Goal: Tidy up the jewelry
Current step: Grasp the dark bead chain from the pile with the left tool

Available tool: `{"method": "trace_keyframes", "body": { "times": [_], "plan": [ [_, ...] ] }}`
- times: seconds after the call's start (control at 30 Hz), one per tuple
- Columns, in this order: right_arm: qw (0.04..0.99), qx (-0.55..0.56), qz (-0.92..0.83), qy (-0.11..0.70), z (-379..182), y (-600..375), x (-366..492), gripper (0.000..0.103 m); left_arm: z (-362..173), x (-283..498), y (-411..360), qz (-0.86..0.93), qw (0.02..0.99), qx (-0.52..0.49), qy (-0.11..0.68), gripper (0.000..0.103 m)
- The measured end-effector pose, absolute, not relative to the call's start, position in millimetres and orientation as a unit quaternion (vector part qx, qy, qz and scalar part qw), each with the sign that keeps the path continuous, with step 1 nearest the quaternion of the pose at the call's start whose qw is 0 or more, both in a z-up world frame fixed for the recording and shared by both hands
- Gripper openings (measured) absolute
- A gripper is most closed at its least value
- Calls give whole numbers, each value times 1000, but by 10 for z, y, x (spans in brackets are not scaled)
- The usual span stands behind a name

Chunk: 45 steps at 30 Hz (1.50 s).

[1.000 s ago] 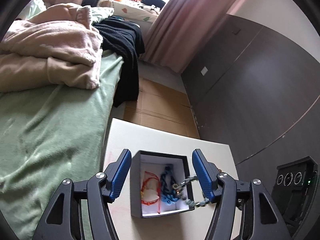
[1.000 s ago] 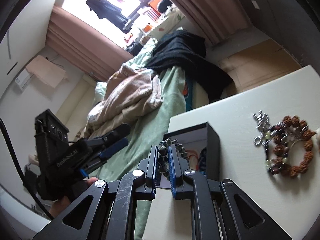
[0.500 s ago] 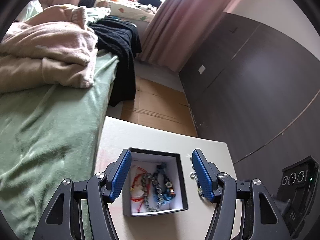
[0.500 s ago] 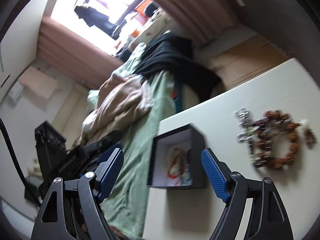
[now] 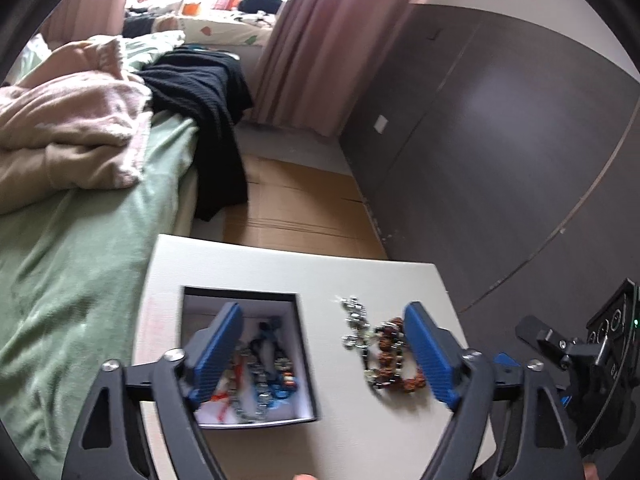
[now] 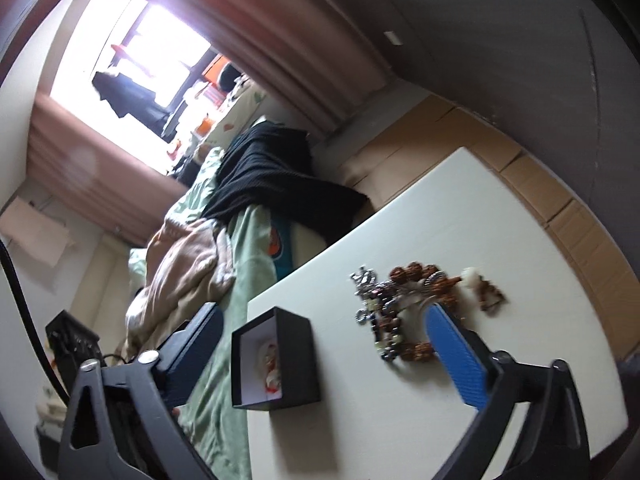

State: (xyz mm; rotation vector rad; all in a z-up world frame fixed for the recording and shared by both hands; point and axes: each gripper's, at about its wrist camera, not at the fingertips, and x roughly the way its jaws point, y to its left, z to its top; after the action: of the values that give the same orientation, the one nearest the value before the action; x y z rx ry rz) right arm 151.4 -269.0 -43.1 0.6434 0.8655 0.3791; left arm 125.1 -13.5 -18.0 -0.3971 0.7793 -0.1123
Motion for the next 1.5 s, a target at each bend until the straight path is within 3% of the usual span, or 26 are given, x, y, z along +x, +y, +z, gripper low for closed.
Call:
{"method": "trace_keyframes", "body": {
  "times": [0.67, 0.77, 0.83, 0.93, 1.5],
  "plan": [
    [839, 342, 140, 398, -413, -3615, 1498, 103, -386, 1546, -995, -94, 896, -137, 412, 90],
    [834, 341, 128, 414, -474, -3650, 1556, 103, -480, 1627, -1087, -104, 888, -137, 427, 77],
    [829, 341, 120, 427, -539, -3667, 1601, 103, -554, 1669, -1151, -103, 883, -130, 440, 58],
    [821, 342, 109, 444, -618, -3687, 1672, 103, -693, 1740, -1234, -105, 873, -123, 461, 45],
    [806, 348, 91, 470, -748, -3739, 1722, 103, -1110, 1713, -1625, -72, 876, -14, 476, 44]
  ]
}}
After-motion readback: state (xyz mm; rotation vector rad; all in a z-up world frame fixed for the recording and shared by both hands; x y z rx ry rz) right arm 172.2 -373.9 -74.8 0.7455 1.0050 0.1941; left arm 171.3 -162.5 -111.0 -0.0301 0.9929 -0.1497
